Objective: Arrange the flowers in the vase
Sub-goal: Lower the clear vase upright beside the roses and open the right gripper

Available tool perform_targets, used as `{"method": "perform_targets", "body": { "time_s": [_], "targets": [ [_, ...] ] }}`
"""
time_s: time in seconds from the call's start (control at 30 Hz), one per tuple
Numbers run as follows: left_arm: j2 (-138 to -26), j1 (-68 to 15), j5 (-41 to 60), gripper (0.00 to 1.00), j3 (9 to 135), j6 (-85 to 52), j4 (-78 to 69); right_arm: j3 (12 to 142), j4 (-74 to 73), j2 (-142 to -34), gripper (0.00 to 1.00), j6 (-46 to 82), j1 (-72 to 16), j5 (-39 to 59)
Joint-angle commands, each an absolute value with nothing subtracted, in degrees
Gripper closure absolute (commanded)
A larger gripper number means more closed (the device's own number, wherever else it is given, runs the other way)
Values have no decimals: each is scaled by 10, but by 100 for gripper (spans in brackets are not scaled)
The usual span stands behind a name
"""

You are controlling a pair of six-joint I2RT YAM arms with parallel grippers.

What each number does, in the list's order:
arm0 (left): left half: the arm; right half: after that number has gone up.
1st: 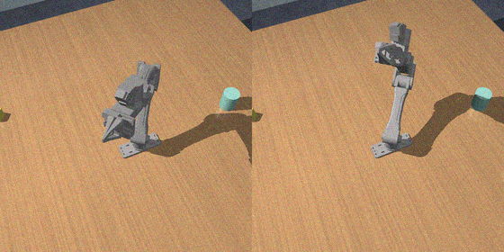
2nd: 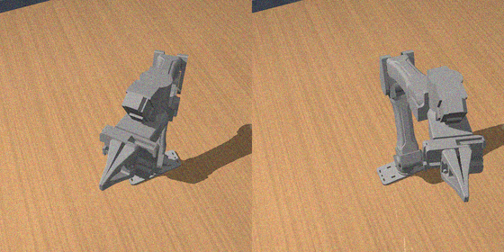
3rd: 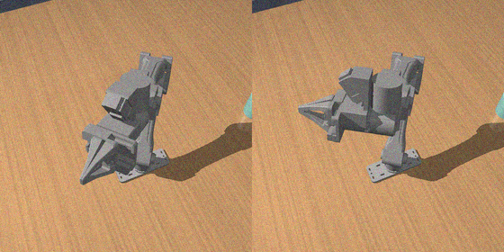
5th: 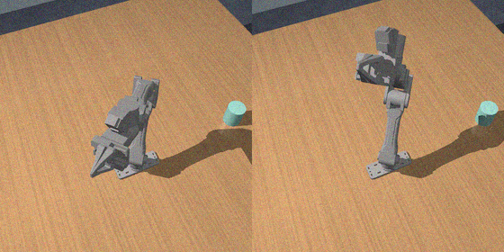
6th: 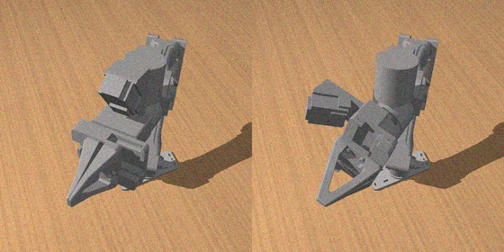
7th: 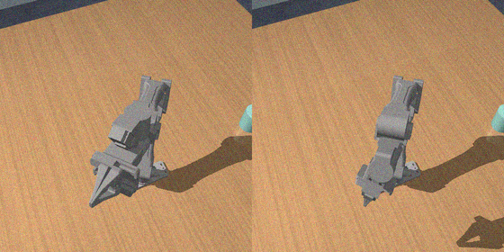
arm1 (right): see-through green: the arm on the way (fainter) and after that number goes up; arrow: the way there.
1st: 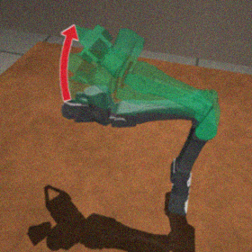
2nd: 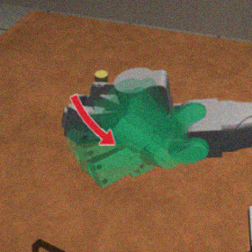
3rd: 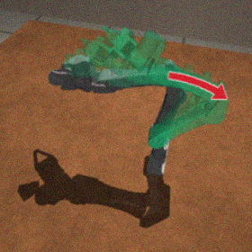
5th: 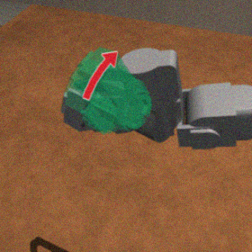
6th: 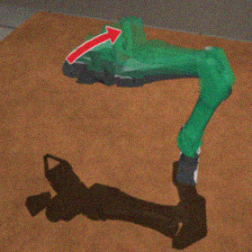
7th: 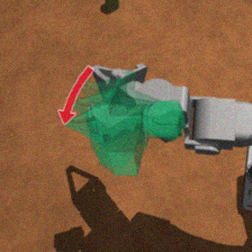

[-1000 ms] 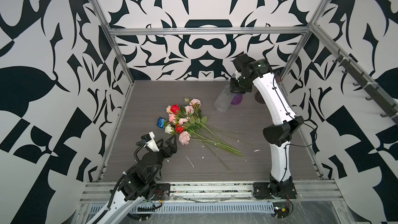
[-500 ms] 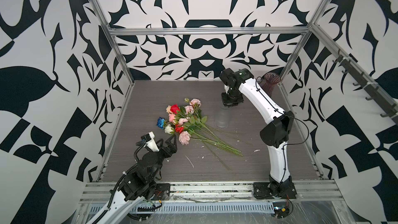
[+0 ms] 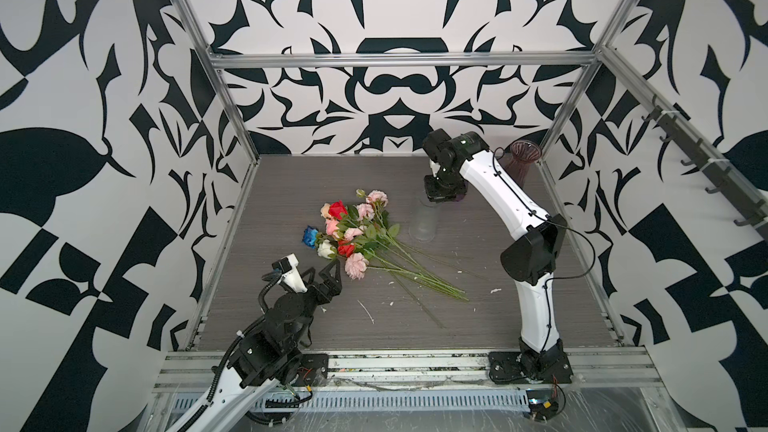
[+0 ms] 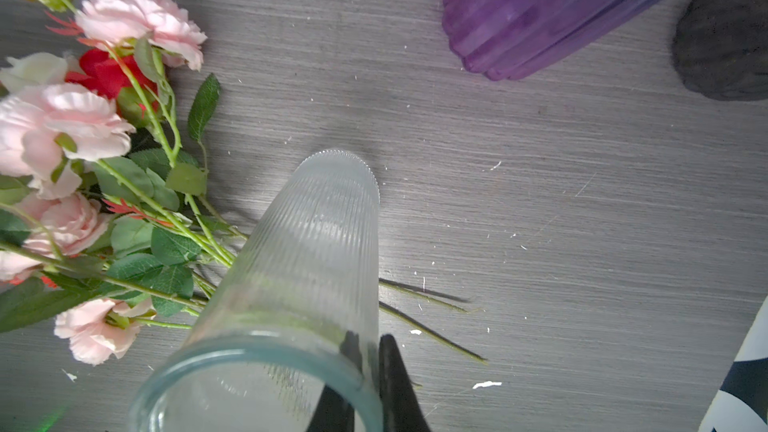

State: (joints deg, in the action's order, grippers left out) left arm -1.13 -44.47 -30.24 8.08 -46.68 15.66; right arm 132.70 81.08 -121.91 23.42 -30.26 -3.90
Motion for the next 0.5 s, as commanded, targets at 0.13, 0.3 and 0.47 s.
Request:
{"method": "perform_targets", "body": {
  "time_s": [0.13, 0.3, 0.47],
  "targets": [
    [-4, -443, -310, 1, 79, -471, 162, 1393, 807, -1229, 98, 246, -321, -37],
    [-4, -443, -310, 1, 79, -471, 163, 1397, 807, -1239, 91, 246, -326, -42],
    [-4, -443, -311, 1, 79, -472, 165, 1404, 808, -1242, 70, 244, -330, -46]
  ]
}}
